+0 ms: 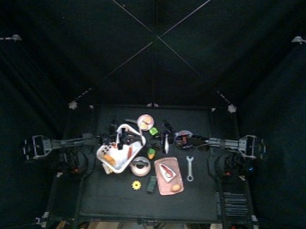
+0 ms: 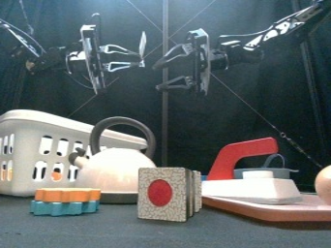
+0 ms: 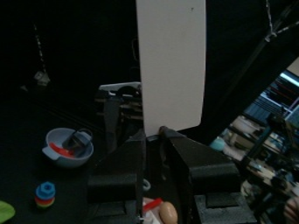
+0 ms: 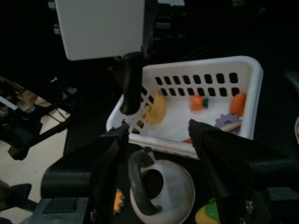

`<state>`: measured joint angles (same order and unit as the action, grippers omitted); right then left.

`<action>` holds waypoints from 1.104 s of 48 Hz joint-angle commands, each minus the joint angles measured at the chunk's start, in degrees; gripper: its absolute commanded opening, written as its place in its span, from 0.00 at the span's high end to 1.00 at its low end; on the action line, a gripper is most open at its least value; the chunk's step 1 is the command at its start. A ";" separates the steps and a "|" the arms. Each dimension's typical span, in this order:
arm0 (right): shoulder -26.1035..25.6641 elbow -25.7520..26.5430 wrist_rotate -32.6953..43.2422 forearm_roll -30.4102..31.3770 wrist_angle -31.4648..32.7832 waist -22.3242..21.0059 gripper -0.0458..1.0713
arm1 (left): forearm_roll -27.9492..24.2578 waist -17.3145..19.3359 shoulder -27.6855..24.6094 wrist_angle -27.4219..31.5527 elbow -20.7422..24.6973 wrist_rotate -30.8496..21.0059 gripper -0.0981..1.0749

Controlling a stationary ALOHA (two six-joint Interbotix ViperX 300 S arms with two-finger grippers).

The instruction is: Grab cleaver handle with other hand

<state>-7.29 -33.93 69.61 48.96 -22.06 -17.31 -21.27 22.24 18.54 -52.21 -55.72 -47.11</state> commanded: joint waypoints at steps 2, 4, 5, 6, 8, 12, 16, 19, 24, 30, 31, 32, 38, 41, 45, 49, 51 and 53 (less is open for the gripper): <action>-0.53 3.08 -0.09 0.09 -0.62 0.26 0.15 | 6.33 -1.67 -0.35 -0.97 0.09 5.01 0.46; -0.44 3.25 -0.09 0.09 -0.62 0.18 0.15 | 7.38 -2.20 -0.35 -1.05 -0.18 6.24 0.46; -0.44 3.43 -0.09 0.09 -0.79 0.09 0.15 | 7.73 -2.29 -0.35 -1.05 -0.26 6.59 0.46; -0.44 3.52 -0.09 0.09 -0.97 0.09 0.15 | 8.26 -2.72 -0.26 -0.97 -0.35 7.03 0.46; -0.26 3.87 -0.18 0.18 -1.05 0.18 0.15 | 8.88 -3.16 -0.26 -0.97 -0.44 7.12 0.46; 0.26 4.39 -0.09 0.18 -1.41 0.18 0.15 | 9.49 -3.60 -0.26 -0.97 -0.35 7.21 0.46; 1.05 5.19 -0.18 0.18 -1.93 0.18 0.15 | 9.58 -4.13 -0.35 -1.05 -0.18 7.21 0.46; 1.85 5.71 -0.18 0.18 -2.02 0.18 0.15 | 9.84 -4.48 -0.53 -0.97 0.00 7.21 0.46; 3.43 7.03 -0.09 0.18 -2.02 0.09 0.15 | 9.84 -5.01 -0.62 -0.97 0.09 7.29 0.46; 5.10 8.70 -0.18 0.35 -2.29 0.09 0.17 | 10.20 -5.01 -0.53 -1.05 -0.09 7.29 0.46; 5.36 8.96 -0.18 0.53 -2.37 0.09 0.17 | 10.37 -5.01 -0.62 -1.05 -0.09 7.38 0.46; 5.63 9.23 -0.18 0.70 -2.55 0.18 0.18 | 10.46 -4.92 -0.62 -1.05 -0.18 7.38 0.46; 7.03 10.11 -0.09 0.97 -2.46 0.18 0.23 | 10.55 -4.83 -0.62 -1.05 -0.35 7.56 0.46; 7.21 10.11 -0.09 0.97 -2.55 0.26 0.26 | 10.63 -4.75 -0.62 -1.05 -0.53 7.56 0.46; 7.29 9.93 -0.09 0.97 -2.55 0.35 0.33 | 10.46 -4.57 -0.62 -1.05 -0.70 7.56 0.45; 7.21 9.76 0.00 0.70 -2.55 0.35 0.40 | 10.46 -4.39 -0.62 -0.97 -0.79 7.65 0.45; 7.03 9.58 0.00 0.62 -2.55 0.35 0.43 | 10.46 -4.39 -0.62 -1.05 -0.88 7.65 0.44; 6.86 9.40 0.09 0.53 -2.55 0.35 0.45 | 10.46 -4.39 -0.62 -1.05 -0.88 7.65 0.43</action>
<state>0.97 -25.22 69.70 49.75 -24.35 -16.88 -10.72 17.75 17.75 -52.65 -57.22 -39.55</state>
